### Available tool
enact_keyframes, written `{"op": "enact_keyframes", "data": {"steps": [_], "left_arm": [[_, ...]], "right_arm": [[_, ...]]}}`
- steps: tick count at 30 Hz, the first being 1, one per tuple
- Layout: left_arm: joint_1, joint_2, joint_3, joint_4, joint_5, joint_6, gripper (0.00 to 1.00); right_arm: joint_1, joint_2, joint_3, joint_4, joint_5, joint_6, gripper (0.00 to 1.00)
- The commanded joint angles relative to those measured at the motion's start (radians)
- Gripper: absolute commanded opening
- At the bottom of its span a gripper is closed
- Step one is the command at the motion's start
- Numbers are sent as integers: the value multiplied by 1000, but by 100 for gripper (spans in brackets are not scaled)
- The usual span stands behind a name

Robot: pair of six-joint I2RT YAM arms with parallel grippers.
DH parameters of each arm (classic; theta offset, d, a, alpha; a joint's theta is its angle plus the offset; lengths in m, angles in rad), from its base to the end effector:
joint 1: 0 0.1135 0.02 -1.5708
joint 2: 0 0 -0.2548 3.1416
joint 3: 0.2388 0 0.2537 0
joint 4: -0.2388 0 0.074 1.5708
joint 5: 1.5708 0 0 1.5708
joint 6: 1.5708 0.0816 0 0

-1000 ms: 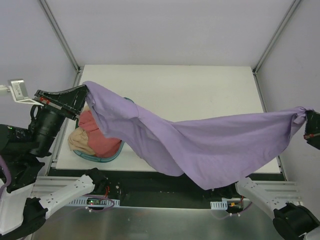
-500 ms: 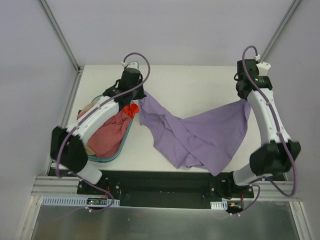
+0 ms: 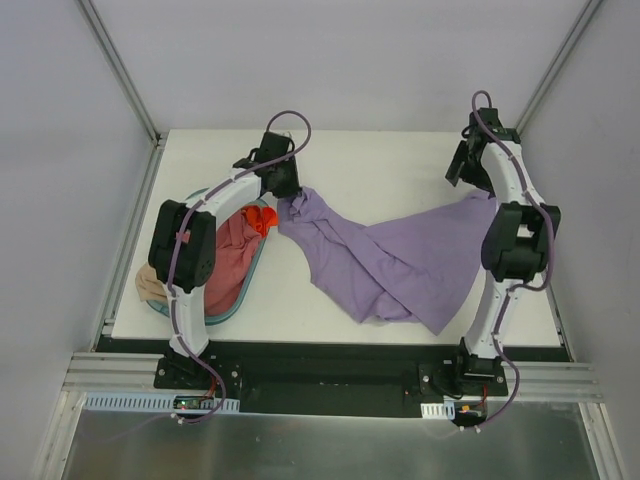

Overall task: Fold and stack the t-shirts
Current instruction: Flatten out the tshirt

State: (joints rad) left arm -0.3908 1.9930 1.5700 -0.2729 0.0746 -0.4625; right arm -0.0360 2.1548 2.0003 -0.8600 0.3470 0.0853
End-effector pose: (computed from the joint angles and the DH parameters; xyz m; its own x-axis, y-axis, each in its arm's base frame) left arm 0.4536 -0.1934 0.1999 -0.7236 -0.1831 -0.6655 0.1228 0.9146 -0.3852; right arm 0.4916 -0.0455 0.2194 -0.8274 0.1100 -0.5507 0.2848 0.9273 -0.2428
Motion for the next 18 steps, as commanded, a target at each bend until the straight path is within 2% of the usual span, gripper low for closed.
{"op": "enact_keyframes", "data": {"steps": [1,3,7,10,13,17,18], "left_arm": [[1,-134,-83,24,79,-41,0],[0,-177,-137,34,91,-57,0],[0,-224,-225,61,131,-64,0],[0,-246,-260,73,145,-57,0],[0,-250,-269,86,168,-54,0],[0,-241,-269,90,192,-61,0],[0,-240,-271,92,194,-62,0]], "right_arm": [[27,-405,-275,-88,-33,40,96],[35,-609,-494,-108,-55,88,96],[93,-965,-924,-131,-261,198,96],[148,-1183,-1157,-142,-301,325,96],[217,-1318,-1294,-169,-313,425,96],[252,-1362,-1419,-133,-325,505,99],[254,-1359,-1443,-98,-327,508,95]]}}
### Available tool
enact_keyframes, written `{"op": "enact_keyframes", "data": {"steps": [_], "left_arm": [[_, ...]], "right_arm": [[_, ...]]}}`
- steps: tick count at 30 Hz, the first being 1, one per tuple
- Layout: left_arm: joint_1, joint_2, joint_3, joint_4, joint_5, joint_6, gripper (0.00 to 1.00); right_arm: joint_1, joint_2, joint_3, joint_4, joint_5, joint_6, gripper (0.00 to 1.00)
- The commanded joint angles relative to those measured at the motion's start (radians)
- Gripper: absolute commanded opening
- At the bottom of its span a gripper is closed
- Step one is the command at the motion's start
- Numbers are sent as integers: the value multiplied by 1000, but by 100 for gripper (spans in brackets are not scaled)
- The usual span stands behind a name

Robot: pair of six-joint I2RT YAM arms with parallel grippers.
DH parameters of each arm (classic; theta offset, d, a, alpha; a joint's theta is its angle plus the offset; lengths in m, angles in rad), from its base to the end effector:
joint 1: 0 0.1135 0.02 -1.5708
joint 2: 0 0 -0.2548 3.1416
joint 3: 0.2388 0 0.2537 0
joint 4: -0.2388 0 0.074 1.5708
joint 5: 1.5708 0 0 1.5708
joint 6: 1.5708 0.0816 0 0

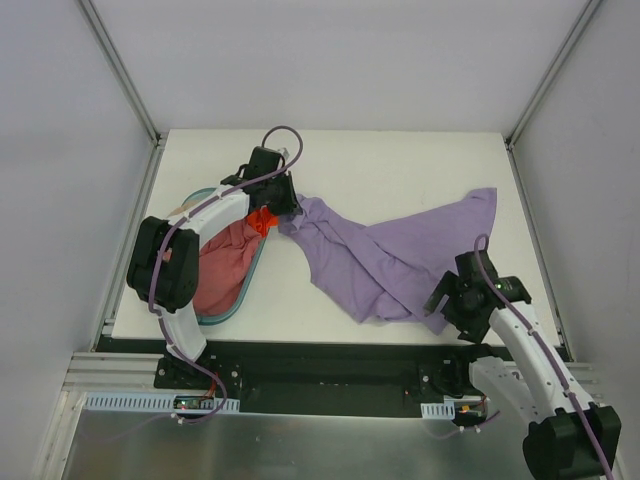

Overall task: Fold and stack the t-shirts
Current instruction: Flatten out the tshirt

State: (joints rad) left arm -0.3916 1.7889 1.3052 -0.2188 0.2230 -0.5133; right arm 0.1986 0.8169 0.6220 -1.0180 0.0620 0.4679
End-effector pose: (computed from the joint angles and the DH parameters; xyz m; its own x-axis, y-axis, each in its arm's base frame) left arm 0.3984 -0.1840 0.2015 -0.7796 -0.1962 -0.5947 0.1669 0.8502 -0.4993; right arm 0.1515 0.0253 0.1648 -0.8987 0.2783 -0.3388 0.2574 0.9605 0.1062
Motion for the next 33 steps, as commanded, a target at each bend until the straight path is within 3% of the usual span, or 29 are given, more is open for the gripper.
{"op": "enact_keyframes", "data": {"steps": [1,7,20,33], "left_arm": [[0,-33,-6,41,47,-11,0],[0,-37,-17,39,47,-13,0],[0,-11,-6,41,42,-19,0],[3,-3,-3,41,12,-10,0]], "right_arm": [[19,-12,-80,94,-33,124,92],[22,96,-122,220,12,150,68],[38,241,-119,283,47,169,55],[85,378,-111,383,15,192,31]]}}
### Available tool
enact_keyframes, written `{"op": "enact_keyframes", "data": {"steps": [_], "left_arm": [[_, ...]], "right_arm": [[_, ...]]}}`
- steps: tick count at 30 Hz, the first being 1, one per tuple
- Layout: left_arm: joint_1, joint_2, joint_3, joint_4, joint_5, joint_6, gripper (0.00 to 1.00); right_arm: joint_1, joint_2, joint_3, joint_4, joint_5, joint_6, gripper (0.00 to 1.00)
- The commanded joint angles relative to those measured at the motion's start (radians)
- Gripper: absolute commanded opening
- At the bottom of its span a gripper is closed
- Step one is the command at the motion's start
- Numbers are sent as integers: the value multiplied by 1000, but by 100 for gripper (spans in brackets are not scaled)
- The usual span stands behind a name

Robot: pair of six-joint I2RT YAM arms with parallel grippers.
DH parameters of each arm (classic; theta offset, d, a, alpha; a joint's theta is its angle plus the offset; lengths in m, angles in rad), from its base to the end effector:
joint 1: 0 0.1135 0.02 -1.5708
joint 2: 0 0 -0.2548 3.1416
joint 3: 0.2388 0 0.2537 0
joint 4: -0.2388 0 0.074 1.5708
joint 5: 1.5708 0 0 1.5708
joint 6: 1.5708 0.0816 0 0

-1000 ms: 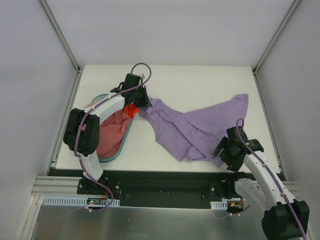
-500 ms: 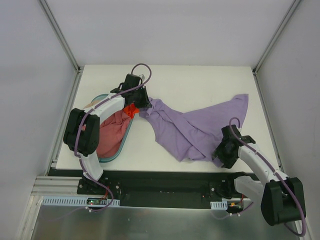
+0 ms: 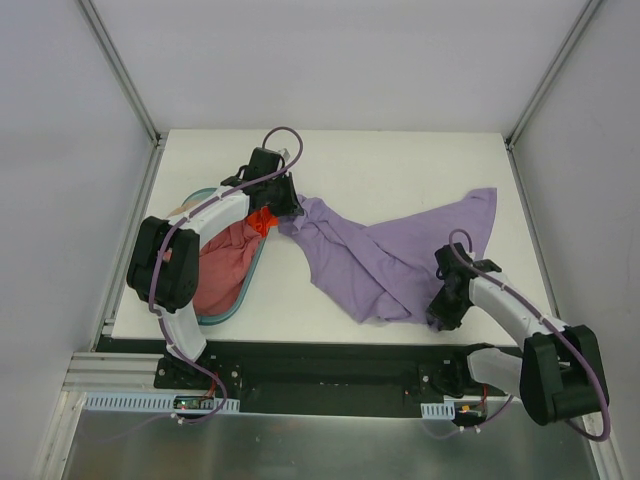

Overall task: Fold and stack the t-shirts
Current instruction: Flatten out the tshirt

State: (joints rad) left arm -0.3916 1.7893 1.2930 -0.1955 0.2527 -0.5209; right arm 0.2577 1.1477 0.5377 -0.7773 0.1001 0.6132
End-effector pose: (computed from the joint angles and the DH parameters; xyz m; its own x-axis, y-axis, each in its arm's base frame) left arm 0.3974 -0.1862 0.2000 -0.7839 -0.1976 -0.5886 0.1815 0.8337 -0.5216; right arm 0.1763 0.0380 0.1012 -0.9133 0.3515 -0.2058 0.3542 0.9348 0.0247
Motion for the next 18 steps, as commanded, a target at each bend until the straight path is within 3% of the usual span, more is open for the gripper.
{"op": "enact_keyframes", "data": {"steps": [1,7,14,18], "left_arm": [[3,-2,9,18,-17,-2,0],[10,-17,11,16,-1,1,0],[13,-183,23,-2,-1,9,0],[13,-388,17,-25,-56,24,0]], "right_arm": [[28,50,-27,142,-17,51,28],[31,-17,22,102,50,14,0],[17,-212,328,-131,202,-128,1],[-12,-311,597,-244,340,-208,1]]}}
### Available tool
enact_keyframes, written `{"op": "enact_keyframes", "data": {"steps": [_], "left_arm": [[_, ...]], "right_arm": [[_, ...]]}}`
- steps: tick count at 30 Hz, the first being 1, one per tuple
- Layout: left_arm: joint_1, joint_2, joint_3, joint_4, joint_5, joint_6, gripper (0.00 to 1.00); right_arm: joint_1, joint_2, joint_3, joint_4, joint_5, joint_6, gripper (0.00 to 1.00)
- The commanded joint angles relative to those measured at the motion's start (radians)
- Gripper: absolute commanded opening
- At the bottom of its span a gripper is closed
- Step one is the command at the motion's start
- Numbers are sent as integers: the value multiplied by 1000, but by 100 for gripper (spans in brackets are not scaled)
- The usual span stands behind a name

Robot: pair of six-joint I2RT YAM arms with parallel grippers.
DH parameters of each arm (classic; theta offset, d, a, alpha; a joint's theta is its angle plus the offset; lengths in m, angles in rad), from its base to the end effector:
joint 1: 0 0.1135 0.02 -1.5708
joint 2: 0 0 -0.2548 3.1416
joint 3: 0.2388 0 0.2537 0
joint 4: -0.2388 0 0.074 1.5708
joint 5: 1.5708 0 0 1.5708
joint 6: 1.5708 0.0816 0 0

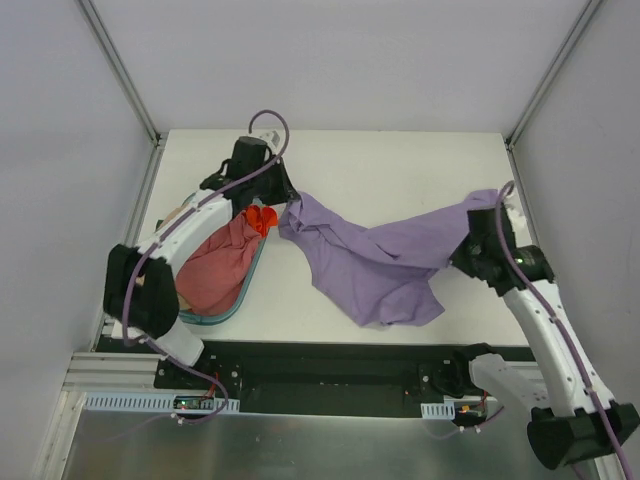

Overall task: Fold and stack the t-shirts
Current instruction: Flatten out the tshirt

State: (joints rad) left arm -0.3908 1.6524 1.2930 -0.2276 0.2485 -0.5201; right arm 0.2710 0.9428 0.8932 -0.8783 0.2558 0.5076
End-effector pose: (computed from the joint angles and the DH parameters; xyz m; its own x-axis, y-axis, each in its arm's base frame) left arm 0.3808 -0.1786 0.2521 -0.7220 -0.2235 -0.6548 0.2302 0.8149 -0.5320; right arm 0.2090 0.0366 0.2450 -0.7288 0.2856 -0.6224 0.2762 0.9542 0.1144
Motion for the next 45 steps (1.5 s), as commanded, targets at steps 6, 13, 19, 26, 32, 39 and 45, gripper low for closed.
{"op": "enact_keyframes", "data": {"steps": [6,13,19,26,32,39,45], "left_arm": [[12,-573,43,4,-94,63,0],[12,-821,199,-15,-9,106,0],[12,-884,347,-36,89,114,0],[12,-754,476,-38,92,115,0],[12,-542,482,-38,-44,160,0],[13,-139,486,-38,-303,216,0],[43,396,739,-93,-304,209,12]], "right_arm": [[-32,-173,651,-162,277,-242,0],[-32,-115,1160,-175,223,-342,0],[-30,-88,1398,-166,237,-396,0],[-15,-39,1403,-116,359,-478,0],[0,22,1180,34,586,-601,0],[-85,198,848,251,650,-606,0],[-251,593,783,311,396,-451,1]]}}
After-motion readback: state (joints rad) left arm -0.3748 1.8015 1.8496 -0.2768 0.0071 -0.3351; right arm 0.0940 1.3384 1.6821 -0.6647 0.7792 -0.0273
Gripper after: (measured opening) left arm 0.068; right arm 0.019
